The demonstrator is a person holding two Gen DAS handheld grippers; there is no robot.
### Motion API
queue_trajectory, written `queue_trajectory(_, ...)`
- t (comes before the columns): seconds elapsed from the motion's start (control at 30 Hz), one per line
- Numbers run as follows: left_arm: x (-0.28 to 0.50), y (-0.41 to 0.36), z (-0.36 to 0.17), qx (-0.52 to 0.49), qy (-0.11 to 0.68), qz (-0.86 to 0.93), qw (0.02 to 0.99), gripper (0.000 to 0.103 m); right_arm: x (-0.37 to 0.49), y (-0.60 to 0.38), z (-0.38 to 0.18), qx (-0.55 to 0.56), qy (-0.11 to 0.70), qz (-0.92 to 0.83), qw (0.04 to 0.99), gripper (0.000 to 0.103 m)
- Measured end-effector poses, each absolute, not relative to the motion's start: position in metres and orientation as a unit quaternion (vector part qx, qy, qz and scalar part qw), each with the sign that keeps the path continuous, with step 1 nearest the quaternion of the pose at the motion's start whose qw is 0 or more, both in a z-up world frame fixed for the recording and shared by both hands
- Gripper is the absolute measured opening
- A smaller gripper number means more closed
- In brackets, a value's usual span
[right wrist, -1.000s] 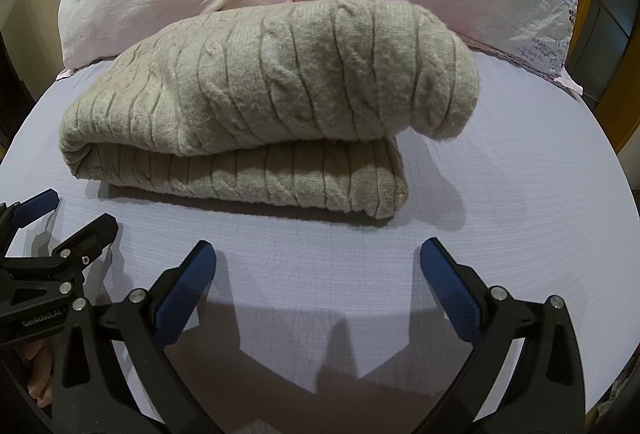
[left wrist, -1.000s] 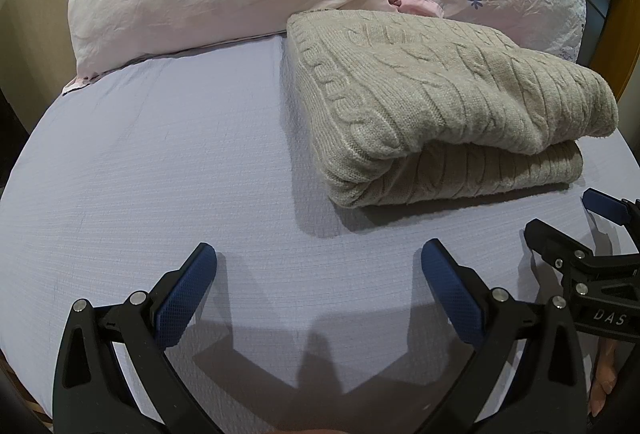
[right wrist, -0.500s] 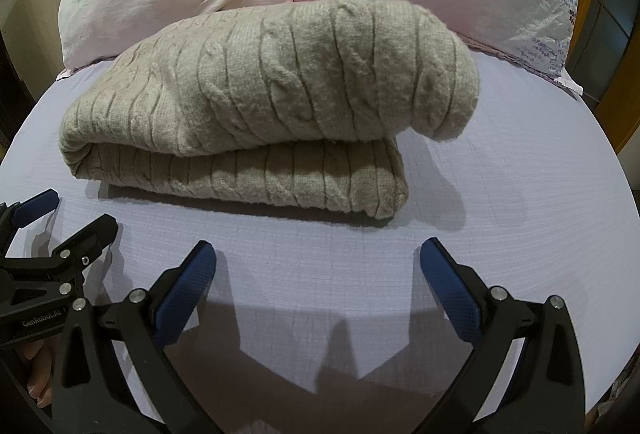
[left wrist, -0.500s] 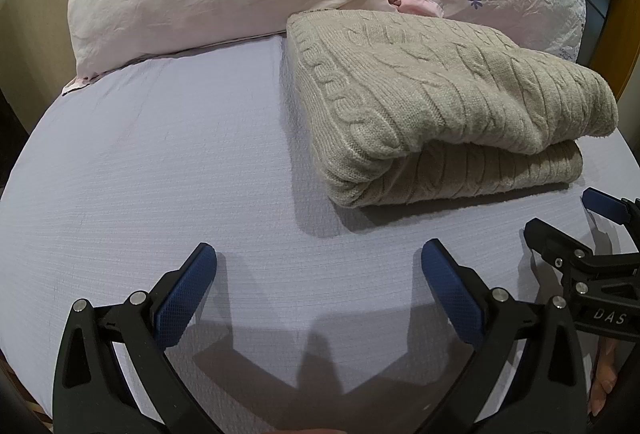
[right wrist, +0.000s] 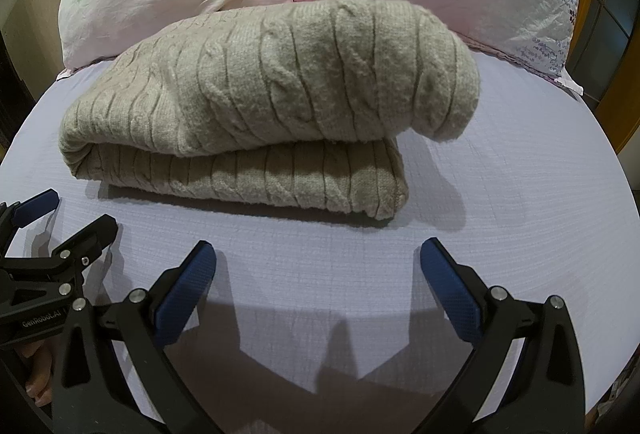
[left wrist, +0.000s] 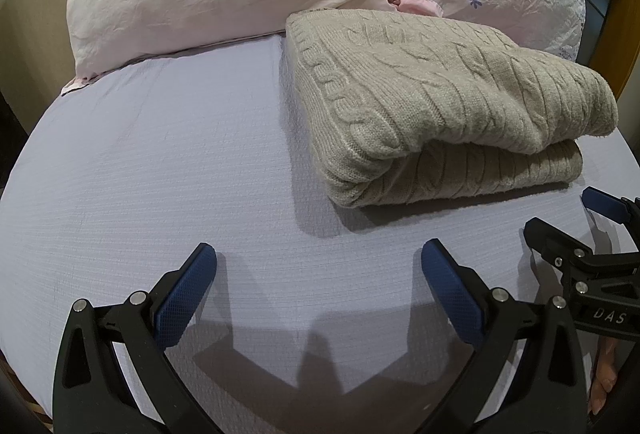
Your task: Fold small clothes
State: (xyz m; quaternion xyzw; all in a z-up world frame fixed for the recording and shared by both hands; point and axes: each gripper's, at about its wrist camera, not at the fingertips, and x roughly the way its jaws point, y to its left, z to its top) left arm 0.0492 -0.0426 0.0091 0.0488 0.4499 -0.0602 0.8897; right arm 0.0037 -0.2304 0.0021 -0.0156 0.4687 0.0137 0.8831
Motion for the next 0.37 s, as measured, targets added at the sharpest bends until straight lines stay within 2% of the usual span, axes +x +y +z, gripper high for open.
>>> queue_trajectory(0.37,0.0502,-0.0430,0.0095,0.049,0.449,-0.061,0.890,0.102,0.0034,-0.2302,0.0021,-0.015,0.469,0.013,0.883,0.101)
